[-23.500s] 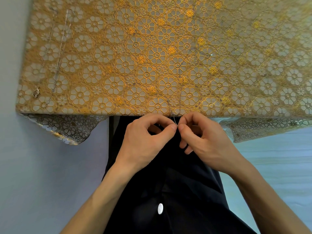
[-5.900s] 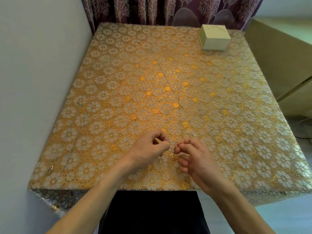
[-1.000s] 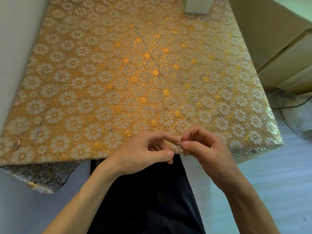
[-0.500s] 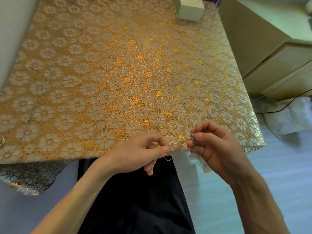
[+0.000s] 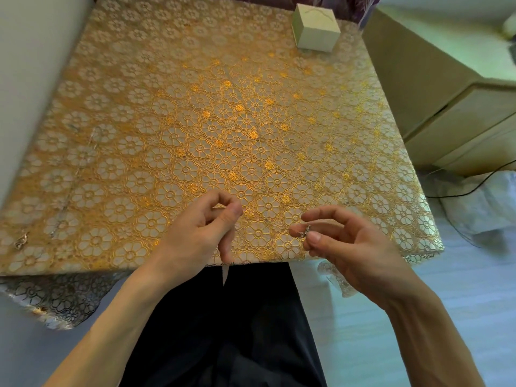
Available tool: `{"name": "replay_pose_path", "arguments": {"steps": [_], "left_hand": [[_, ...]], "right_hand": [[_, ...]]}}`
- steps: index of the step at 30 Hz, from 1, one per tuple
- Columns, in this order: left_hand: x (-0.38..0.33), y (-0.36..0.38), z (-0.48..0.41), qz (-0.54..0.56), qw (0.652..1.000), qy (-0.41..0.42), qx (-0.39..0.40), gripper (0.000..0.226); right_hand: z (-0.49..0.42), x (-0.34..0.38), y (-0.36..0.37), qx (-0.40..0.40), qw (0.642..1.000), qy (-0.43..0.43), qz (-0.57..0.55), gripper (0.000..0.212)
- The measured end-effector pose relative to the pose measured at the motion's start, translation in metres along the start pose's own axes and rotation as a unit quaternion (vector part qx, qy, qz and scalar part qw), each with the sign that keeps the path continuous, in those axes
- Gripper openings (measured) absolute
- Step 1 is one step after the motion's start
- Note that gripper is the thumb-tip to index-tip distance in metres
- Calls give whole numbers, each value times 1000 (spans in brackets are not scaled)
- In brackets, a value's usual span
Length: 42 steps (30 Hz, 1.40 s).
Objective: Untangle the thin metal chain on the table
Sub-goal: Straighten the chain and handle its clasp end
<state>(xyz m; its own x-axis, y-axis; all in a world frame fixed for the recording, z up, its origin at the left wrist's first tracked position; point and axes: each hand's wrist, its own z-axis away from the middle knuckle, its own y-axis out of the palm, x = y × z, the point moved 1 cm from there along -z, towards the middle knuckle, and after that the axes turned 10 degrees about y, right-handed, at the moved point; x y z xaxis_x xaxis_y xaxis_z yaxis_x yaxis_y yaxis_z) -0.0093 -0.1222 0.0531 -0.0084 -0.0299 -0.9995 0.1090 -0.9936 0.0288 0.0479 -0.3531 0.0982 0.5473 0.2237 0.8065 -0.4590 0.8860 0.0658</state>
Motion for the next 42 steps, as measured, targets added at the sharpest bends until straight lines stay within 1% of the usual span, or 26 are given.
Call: {"name": "replay_pose_path", "arguments": {"steps": [2,4,7,13,16,20,23,26,28,30,32,34,35,37,40,42], "left_hand": [[-1,-7,0,-2,1000,10,-12,28],[-3,-11,2,-3,1000,19,-22,27],[-6,-11,5,-3,999,32,-35,24],[-6,-11,8,-6,996,62,-59,21],[-6,-13,12,-56,996,69,-32,27],[0,-11,16,-145,988,20,42,29],[5,-7,18,-247,967,5,65,27],[8,-2,14,-340,937,-15,77,26],[8,0,11,-380,920,-32,87,24],[7,1,9,-398,912,-41,89,20],[4,2,8,-401,911,-29,86,15],[-1,3,9,-392,918,5,65,22],[-4,4,9,-370,928,27,42,25],[-15,8,11,-297,952,68,3,20],[-31,15,15,-187,978,91,4,19],[-36,17,17,-148,984,103,5,17]], "right_hand": [[2,3,0,1,1000,3,17,39],[3,5,0,-1,999,-6,32,44],[4,5,2,-11,999,-30,43,45],[8,6,5,-19,998,-57,6,46],[10,6,5,-23,996,-75,-35,44],[10,5,10,-17,992,-88,-86,43],[8,2,15,-6,987,-78,-139,42],[7,-4,20,18,981,-54,-186,40],[6,-9,25,36,979,-42,-198,38],[6,-11,29,46,978,-37,-202,37],[6,-11,33,31,981,-44,-187,36],[6,-9,36,0,986,-63,-154,36],[7,-8,38,-14,988,-73,-138,35],[7,-4,43,-37,988,-92,-115,33],[8,0,49,-65,988,-114,-87,26],[9,2,53,-73,987,-125,-69,22]]}}
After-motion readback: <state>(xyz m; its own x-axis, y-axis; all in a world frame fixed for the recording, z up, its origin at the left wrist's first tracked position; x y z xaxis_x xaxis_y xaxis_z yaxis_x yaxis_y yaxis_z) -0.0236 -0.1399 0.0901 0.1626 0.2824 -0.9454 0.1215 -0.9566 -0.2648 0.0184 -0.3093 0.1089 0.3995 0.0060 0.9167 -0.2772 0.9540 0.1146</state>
